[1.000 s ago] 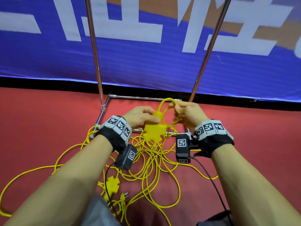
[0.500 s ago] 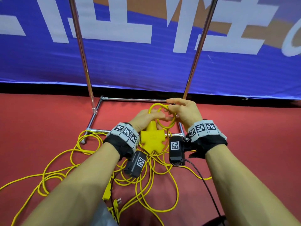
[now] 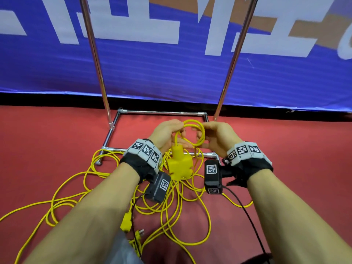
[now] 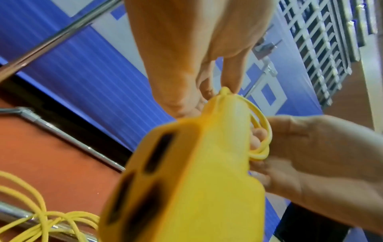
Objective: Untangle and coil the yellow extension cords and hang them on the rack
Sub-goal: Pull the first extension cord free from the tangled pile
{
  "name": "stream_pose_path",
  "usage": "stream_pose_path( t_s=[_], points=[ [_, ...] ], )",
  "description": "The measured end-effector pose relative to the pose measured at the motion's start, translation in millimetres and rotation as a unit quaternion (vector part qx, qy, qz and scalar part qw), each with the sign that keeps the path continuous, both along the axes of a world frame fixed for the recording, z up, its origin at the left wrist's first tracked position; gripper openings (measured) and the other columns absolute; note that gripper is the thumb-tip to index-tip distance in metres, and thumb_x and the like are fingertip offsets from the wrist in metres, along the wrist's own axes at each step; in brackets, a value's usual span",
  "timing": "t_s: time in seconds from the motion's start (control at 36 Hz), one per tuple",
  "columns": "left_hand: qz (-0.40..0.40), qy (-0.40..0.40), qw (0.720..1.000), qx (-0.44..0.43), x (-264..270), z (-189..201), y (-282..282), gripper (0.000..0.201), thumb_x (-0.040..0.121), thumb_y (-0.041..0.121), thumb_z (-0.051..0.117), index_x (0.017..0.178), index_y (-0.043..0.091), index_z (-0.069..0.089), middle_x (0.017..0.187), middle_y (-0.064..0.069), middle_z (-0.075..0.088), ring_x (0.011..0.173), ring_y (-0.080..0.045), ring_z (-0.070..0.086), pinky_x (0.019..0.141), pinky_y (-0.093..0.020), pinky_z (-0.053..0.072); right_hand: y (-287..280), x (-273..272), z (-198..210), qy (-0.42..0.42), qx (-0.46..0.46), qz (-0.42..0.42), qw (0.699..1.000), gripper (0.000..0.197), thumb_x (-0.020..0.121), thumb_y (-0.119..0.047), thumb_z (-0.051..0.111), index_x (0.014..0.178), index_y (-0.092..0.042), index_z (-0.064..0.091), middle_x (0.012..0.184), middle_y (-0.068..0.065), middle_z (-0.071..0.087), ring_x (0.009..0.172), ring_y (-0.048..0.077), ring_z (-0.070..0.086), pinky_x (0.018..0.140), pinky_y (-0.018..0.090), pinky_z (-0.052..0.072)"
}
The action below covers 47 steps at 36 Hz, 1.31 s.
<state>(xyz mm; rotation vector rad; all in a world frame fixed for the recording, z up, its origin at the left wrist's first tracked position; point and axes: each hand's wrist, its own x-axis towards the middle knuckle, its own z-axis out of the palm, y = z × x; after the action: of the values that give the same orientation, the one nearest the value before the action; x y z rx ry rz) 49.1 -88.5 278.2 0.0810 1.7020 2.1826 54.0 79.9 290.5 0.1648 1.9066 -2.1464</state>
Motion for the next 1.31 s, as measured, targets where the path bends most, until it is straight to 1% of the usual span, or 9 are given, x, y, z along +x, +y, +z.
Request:
stream_pose_path(
  t_s=[0.17, 0.33, 0.47, 0.64, 0.81, 0.94, 1.03, 1.19, 1.31],
  points=[
    [-0.025, 0.106, 0.984, -0.137, 0, -3, -10, 0.025, 0.094, -0.01, 0.042, 0.09, 0.012, 0.051, 0.068, -0.009, 0.048, 0.043, -0.021, 0.063, 0.041, -0.024, 0.05, 0, -1, -9, 0.117, 0.131, 0.002, 0.984, 0.027, 0.091, -0.01, 0.061, 0.066, -0.008, 0.071, 0.059, 0.01, 0.054, 0.057, 0.023, 0.048, 0.056, 0.033, 0.038],
    [-0.043, 0.163, 0.969, -0.181, 5, -4, -8, 0.012, 0.096, 0.004, 0.055, 0.087, 0.012, 0.054, 0.074, -0.01, 0.051, 0.045, -0.019, 0.064, 0.041, -0.027, 0.052, -12, -2, -1, 0.105, 0.165, -0.008, 0.981, 0.02, 0.092, -0.005, 0.06, 0.074, 0.002, 0.064, 0.069, 0.012, 0.052, 0.064, 0.019, 0.056, 0.064, 0.039, 0.061],
    [0.017, 0.159, 0.967, -0.197, 2, -6, -7, 0.015, 0.097, 0.006, 0.052, 0.083, 0.008, 0.052, 0.067, -0.013, 0.057, 0.051, -0.028, 0.068, 0.052, -0.037, 0.056, -19, -5, 2, 0.094, 0.133, -0.087, 0.983, 0.019, 0.092, -0.003, 0.058, 0.074, -0.001, 0.063, 0.069, 0.011, 0.053, 0.066, 0.02, 0.057, 0.062, 0.049, 0.06],
    [0.097, 0.064, 0.991, -0.07, -10, -1, -17, 0.026, 0.101, -0.001, 0.034, 0.08, 0.001, 0.048, 0.073, -0.017, 0.059, 0.056, -0.026, 0.07, 0.061, -0.033, 0.061, 0, -10, -3, 0.071, 0.116, -0.205, 0.969, 0.025, 0.088, 0.001, 0.049, 0.068, -0.011, 0.058, 0.062, 0.006, 0.05, 0.051, 0.012, 0.053, 0.049, 0.027, 0.046],
    [0.084, 0.008, 0.996, -0.001, -9, -3, -13, 0.03, 0.1, 0.006, 0.038, 0.072, 0.001, 0.046, 0.068, -0.017, 0.058, 0.056, -0.032, 0.067, 0.064, -0.04, 0.059, -9, -5, 2, 0.06, 0.032, -0.153, 0.986, 0.038, 0.088, 0.013, 0.031, 0.062, -0.011, 0.041, 0.061, 0.005, 0.036, 0.042, 0.009, 0.045, 0.053, 0.04, 0.06],
    [0.054, 0.03, 0.997, -0.047, -6, -8, -15, 0.041, 0.1, 0.008, 0.036, 0.059, 0.013, 0.035, 0.066, -0.006, 0.07, 0.066, -0.019, 0.065, 0.073, -0.03, 0.05, -11, 1, 12, 0.044, -0.095, -0.168, 0.98, 0.036, 0.095, 0.011, 0.023, 0.07, -0.01, 0.039, 0.066, 0.008, 0.033, 0.054, 0.016, 0.039, 0.049, 0.038, 0.057],
    [0.029, 0.0, 0.998, -0.054, -2, -8, -18, 0.032, 0.103, 0.018, 0.036, 0.072, 0.015, 0.042, 0.07, 0.0, 0.07, 0.07, -0.023, 0.067, 0.077, -0.038, 0.052, -12, 3, 20, 0.02, -0.205, -0.183, 0.961, 0.03, 0.099, 0.007, 0.026, 0.077, -0.008, 0.039, 0.069, 0.009, 0.034, 0.057, 0.019, 0.04, 0.051, 0.04, 0.058],
    [-0.023, -0.002, 0.997, -0.071, 11, -12, -6, 0.028, 0.106, 0.028, 0.031, 0.095, 0.023, 0.056, 0.097, -0.017, 0.061, 0.086, -0.031, 0.062, 0.092, -0.05, 0.049, -18, 6, 28, -0.044, -0.379, -0.196, 0.903, 0.015, 0.101, 0.004, 0.033, 0.093, -0.004, 0.043, 0.067, 0.01, 0.047, 0.052, 0.019, 0.046, 0.039, 0.024, 0.047],
    [-0.042, -0.032, 0.995, -0.081, 14, -10, -3, 0.027, 0.103, 0.039, 0.036, 0.099, 0.03, 0.061, 0.112, -0.019, 0.054, 0.108, -0.031, 0.052, 0.103, -0.054, 0.039, -15, 4, 25, -0.016, -0.4, -0.217, 0.89, 0.016, 0.1, 0.008, 0.03, 0.098, 0.0, 0.044, 0.072, 0.012, 0.046, 0.057, 0.019, 0.045, 0.054, 0.046, 0.058]
  ],
)
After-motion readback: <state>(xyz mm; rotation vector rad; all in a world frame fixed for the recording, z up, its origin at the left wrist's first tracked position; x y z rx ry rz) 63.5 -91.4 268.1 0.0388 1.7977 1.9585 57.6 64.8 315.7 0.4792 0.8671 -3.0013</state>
